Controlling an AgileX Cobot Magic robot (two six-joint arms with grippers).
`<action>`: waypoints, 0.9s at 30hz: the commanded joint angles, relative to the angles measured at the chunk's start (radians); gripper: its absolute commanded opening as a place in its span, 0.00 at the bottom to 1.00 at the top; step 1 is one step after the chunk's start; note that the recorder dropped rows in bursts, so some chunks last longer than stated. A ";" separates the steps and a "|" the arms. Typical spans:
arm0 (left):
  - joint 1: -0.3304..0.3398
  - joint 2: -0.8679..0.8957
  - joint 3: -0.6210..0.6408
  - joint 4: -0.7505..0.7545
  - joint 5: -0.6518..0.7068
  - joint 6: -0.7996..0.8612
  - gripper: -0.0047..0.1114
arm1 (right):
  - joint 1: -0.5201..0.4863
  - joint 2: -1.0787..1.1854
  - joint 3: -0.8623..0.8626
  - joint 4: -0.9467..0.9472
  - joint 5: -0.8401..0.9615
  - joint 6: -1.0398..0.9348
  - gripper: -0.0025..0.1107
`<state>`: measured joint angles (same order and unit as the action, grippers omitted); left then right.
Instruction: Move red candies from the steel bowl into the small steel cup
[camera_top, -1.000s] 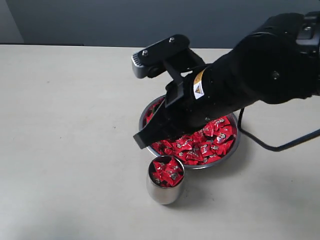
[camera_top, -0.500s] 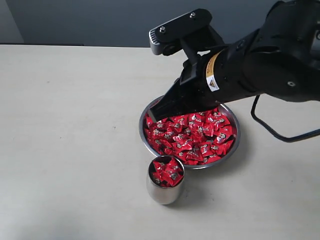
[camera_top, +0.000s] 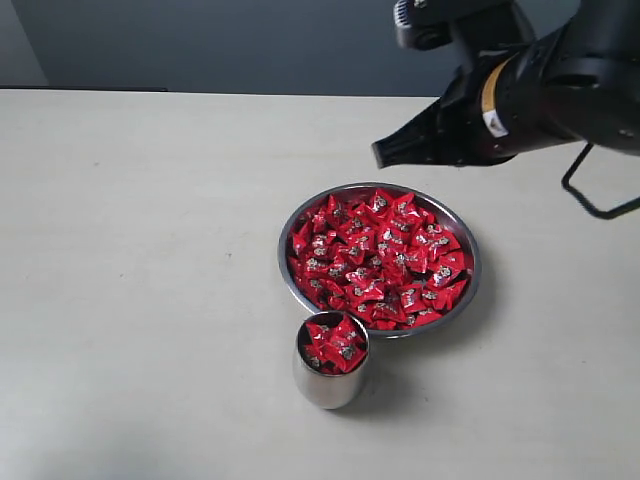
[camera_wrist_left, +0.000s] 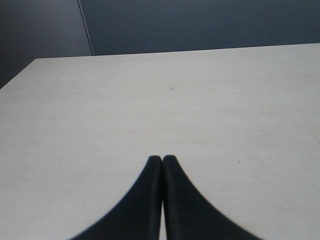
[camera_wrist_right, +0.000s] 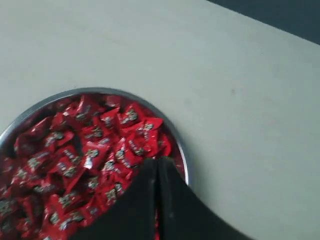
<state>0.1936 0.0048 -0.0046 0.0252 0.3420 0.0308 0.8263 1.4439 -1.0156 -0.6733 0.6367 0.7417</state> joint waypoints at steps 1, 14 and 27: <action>-0.007 -0.005 0.005 0.002 -0.008 -0.001 0.04 | -0.110 -0.048 -0.006 -0.022 -0.062 0.013 0.01; -0.007 -0.005 0.005 0.002 -0.008 -0.001 0.04 | -0.227 -0.279 0.123 -0.060 -0.141 0.016 0.01; -0.007 -0.005 0.005 0.002 -0.008 -0.001 0.04 | -0.227 -0.554 0.185 -0.035 -0.090 0.021 0.01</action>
<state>0.1936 0.0048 -0.0046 0.0252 0.3420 0.0308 0.6046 0.9168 -0.8359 -0.7081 0.5388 0.7622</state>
